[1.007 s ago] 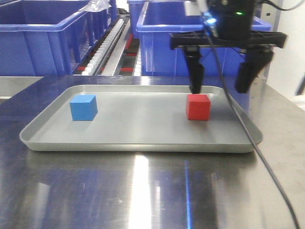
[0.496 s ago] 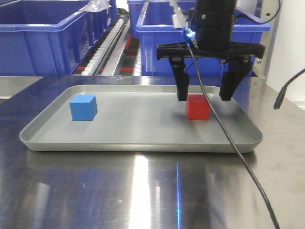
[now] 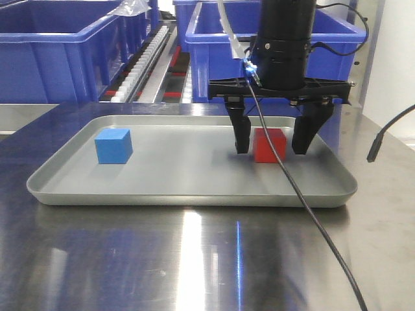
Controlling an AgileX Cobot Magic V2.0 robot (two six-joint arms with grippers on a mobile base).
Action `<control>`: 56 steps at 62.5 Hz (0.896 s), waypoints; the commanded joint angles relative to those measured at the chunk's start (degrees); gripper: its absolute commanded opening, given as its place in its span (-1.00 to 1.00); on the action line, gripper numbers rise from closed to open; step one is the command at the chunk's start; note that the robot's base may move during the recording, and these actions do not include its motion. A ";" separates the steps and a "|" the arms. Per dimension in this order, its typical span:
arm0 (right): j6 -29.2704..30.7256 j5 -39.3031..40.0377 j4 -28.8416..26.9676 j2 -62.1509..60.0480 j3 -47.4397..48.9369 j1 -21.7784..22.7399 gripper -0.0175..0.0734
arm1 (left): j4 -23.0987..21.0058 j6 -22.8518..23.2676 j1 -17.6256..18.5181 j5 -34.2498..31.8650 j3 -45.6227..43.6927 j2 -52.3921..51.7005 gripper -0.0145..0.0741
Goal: Sort and place red and blue blocks on shelf
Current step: 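Lower the right gripper onto the red cube and close it, then lift the red cube with the right gripper away from the tray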
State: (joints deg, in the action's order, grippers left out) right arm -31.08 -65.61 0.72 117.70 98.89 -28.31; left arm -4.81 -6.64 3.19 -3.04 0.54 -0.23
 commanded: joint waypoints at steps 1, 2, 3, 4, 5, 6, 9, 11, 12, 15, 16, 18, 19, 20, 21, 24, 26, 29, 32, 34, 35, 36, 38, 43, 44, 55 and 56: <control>-0.01 0.74 0.91 -3.44 1.92 -0.16 0.60 | -0.38 0.42 0.21 -4.94 2.58 -1.36 -0.39; -0.01 0.74 0.91 -3.44 1.92 -0.16 0.57 | -0.38 0.42 0.21 -4.94 2.58 -1.36 -0.39; -0.01 0.74 0.91 -3.44 1.92 -0.16 0.54 | -0.38 0.42 0.21 -4.94 2.58 -1.36 -0.39; -0.01 0.74 0.91 -3.44 1.92 -0.16 0.51 | -0.38 0.42 0.21 -4.94 2.58 -1.36 -0.39; -0.01 0.74 0.91 -3.44 1.92 -0.16 0.47 | -0.38 0.42 0.21 -4.94 2.58 -1.36 -0.39; -0.01 0.74 0.91 -3.44 1.92 -0.16 0.43 | -0.38 0.42 0.21 -4.94 2.58 -1.36 -0.39; -0.01 0.74 0.91 -3.44 1.92 -0.16 0.29 | -0.38 0.42 0.21 -4.94 2.58 -1.36 -0.39; -0.01 0.74 0.91 -3.44 1.92 -0.16 0.18 | -0.38 0.42 0.21 -4.94 2.58 -1.36 -0.39; -0.01 0.74 0.91 -3.58 1.92 -0.16 0.13 | -0.38 0.42 0.21 -4.94 2.58 -1.36 -0.39; -0.01 0.68 0.91 -3.75 1.92 -0.16 -0.09 | -0.38 0.42 0.21 -4.94 2.58 -1.36 -0.39; -0.01 0.60 0.91 -3.81 1.92 -0.16 -0.15 | -0.38 0.42 0.21 -4.94 2.58 -1.36 -0.39; -0.01 0.59 0.91 -4.07 1.97 -0.16 -0.31 | -0.38 0.42 0.21 -4.94 2.58 -1.36 -0.39; -0.01 0.59 0.91 -4.22 1.97 -0.16 -0.34 | -0.38 0.42 0.21 -4.94 2.58 -1.36 -0.39; -0.01 0.59 0.91 -4.34 1.97 -0.16 -0.42 | -0.38 0.42 0.21 -4.94 2.58 -1.36 -0.39; -0.01 0.59 0.91 -4.49 1.97 -0.16 -0.47 | -0.38 0.42 0.21 -4.94 2.58 -1.36 -0.39; 0.04 0.59 1.11 -4.95 1.97 -0.16 -0.53 | -0.38 0.42 0.21 -4.94 2.58 -1.36 -0.39; 0.19 0.59 1.42 -5.36 1.97 -0.16 -0.49 | -0.38 0.42 0.21 -4.94 2.58 -1.36 -0.39; 0.99 0.59 1.92 -6.03 1.97 -0.11 -0.50 | -0.38 0.42 0.21 -4.94 2.58 -1.36 -0.39; 2.37 0.66 2.13 -6.59 1.97 -0.11 -0.50 | -0.38 0.42 0.21 -4.94 2.58 -1.36 -0.39; 4.30 0.77 2.13 -7.21 1.91 -0.11 -0.50 | -0.38 0.42 0.21 -4.94 2.58 -1.36 -0.39; 5.22 0.78 2.13 -7.60 1.85 -0.04 -0.50 | -0.38 0.42 0.21 -4.94 2.58 -1.36 -0.39; 6.68 0.88 2.13 -7.90 1.78 0.09 -0.50 | -0.38 0.42 0.21 -4.94 2.58 -1.36 -0.39; 8.62 0.88 1.82 -8.53 1.63 0.33 -0.50 | -0.38 0.42 0.21 -4.94 2.58 -1.36 -0.39; 13.56 1.56 1.17 -10.47 0.76 1.19 -0.50 | -0.38 0.42 0.21 -4.94 2.58 -1.36 -0.39; 14.30 1.80 1.10 -10.89 0.47 1.41 -0.50 | -0.38 0.42 0.21 -4.94 2.58 -1.36 -0.39; 18.57 7.42 -2.36 -17.92 -6.88 5.93 -0.50 | -0.38 0.42 0.21 -4.94 2.58 -1.36 -0.39; 18.67 8.14 -2.60 -18.65 -8.21 6.36 -0.50 | -0.38 0.42 0.21 -4.94 2.58 -1.36 -0.39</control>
State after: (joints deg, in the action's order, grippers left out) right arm -14.62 -61.91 -0.81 106.06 93.19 -24.61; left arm -4.81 -6.64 3.19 -3.04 0.54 -0.23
